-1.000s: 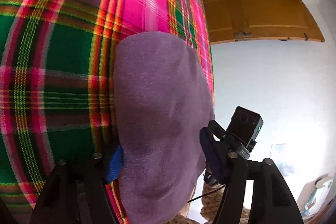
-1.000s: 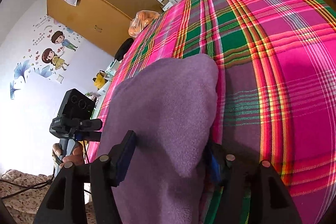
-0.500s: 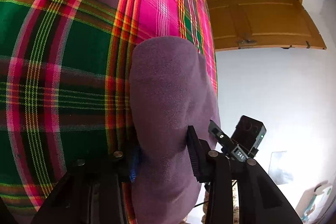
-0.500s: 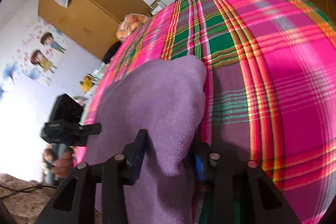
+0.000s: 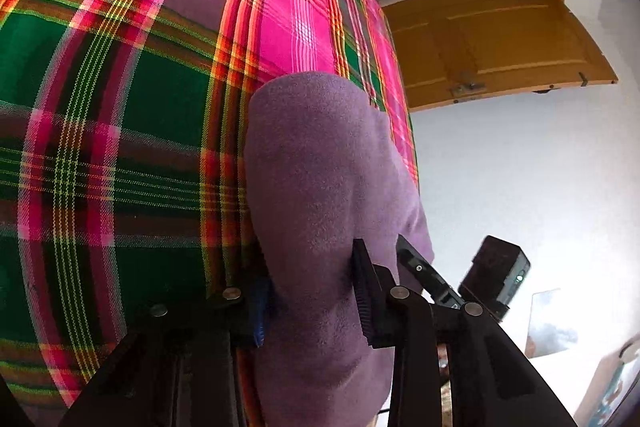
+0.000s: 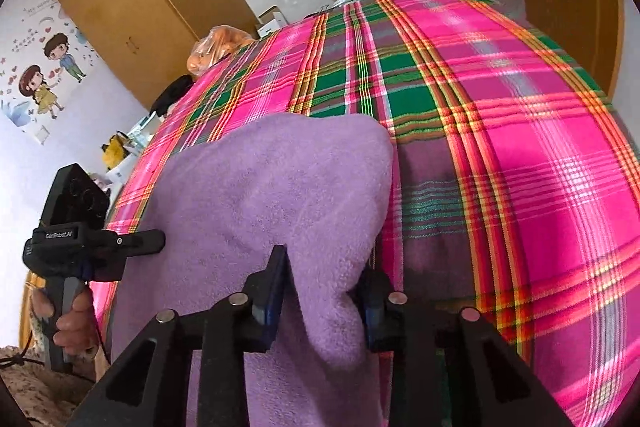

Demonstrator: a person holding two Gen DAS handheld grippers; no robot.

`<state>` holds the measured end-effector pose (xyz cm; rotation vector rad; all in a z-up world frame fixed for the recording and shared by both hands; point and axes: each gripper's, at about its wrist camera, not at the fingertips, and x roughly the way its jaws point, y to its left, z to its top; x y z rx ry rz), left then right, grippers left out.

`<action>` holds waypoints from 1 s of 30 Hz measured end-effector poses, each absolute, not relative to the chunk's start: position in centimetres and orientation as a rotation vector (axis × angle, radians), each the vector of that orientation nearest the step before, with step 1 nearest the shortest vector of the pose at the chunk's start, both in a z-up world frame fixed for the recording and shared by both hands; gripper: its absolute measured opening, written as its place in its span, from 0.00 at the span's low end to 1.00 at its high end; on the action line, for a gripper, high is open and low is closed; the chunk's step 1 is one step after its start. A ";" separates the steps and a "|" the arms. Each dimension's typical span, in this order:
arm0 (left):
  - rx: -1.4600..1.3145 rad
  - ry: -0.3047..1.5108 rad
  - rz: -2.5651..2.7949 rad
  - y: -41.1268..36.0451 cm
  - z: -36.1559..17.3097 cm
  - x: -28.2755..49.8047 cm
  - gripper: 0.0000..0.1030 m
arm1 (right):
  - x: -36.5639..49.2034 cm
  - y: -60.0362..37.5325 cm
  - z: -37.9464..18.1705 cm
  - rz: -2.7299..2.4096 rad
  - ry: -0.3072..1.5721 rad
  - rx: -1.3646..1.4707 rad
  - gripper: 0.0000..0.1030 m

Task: Fold clothes
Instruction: 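Lift and fold the lavender bundle over with both grippers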

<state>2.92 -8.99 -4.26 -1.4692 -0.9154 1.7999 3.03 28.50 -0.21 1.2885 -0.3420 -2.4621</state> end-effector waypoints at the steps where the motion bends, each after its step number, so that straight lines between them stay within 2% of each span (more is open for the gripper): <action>1: -1.472 -0.911 1.805 -9.1 -4.2 3.0 0.34 | 3.1 28.2 0.1 -2.480 -0.314 1.289 0.26; 9: -1.456 -0.862 1.826 -10.0 -2.6 3.0 0.33 | 3.3 27.0 2.4 -2.548 -0.299 1.262 0.23; 16: -1.407 -0.891 1.881 -13.2 -0.4 0.5 0.33 | 1.5 24.6 4.5 -2.537 -0.306 1.197 0.22; 25: -1.416 -0.897 1.991 -17.5 1.1 -2.6 0.33 | -3.1 20.2 4.7 -2.470 -0.318 1.176 0.22; 30: -1.435 -0.922 2.031 -16.6 1.0 -2.8 0.34 | -5.7 18.2 4.3 -2.429 -0.339 1.172 0.22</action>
